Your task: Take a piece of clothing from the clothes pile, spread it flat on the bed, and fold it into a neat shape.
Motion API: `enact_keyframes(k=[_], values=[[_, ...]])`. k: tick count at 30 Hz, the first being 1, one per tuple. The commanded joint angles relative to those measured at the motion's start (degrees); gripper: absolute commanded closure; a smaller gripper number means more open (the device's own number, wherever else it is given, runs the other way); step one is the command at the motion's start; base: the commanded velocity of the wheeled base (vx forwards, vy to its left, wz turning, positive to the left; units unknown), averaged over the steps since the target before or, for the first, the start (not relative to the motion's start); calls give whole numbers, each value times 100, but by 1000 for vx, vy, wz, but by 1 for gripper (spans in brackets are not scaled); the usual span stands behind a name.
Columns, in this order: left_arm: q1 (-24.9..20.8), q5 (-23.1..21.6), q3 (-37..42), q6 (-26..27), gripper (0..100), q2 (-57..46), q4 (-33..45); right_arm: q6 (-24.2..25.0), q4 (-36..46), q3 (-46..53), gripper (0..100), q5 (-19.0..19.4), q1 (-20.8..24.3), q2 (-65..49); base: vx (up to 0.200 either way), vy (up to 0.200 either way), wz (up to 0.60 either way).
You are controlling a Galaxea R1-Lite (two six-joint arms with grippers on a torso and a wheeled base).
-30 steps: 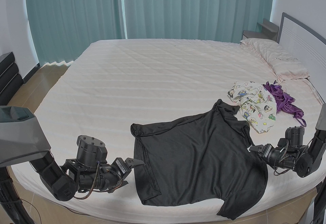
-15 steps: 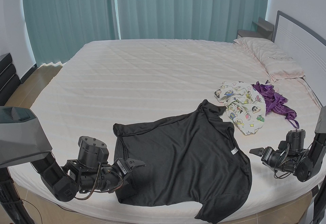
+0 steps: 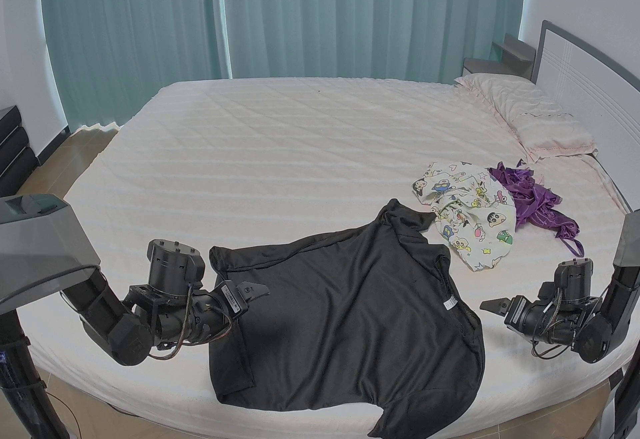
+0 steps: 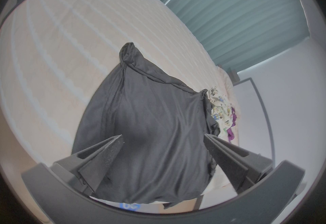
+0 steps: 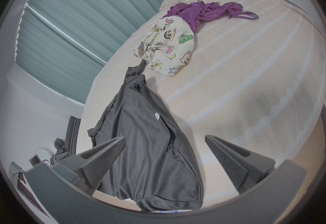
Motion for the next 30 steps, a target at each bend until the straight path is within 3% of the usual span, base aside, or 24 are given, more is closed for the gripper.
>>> enact_keyframes(k=[1,12,21,26,30], values=[[2,301,-126,334,0,555,122,0,-2,29,0,-3,43,18,0,0,0],[-842,1162,-733,299,0,1434,149,-9,-2,73,0,-3,52,1,0,0,0],[-939,1584,-636,352,0,1610,351,-9,-2,91,0,-3,61,18,0,0,0],[-939,1637,-618,493,0,1575,843,-17,-2,100,0,-3,61,1,0,0,0],[-842,2147,-618,651,0,1505,1133,-17,-2,108,0,-3,61,9,0,0,0]])
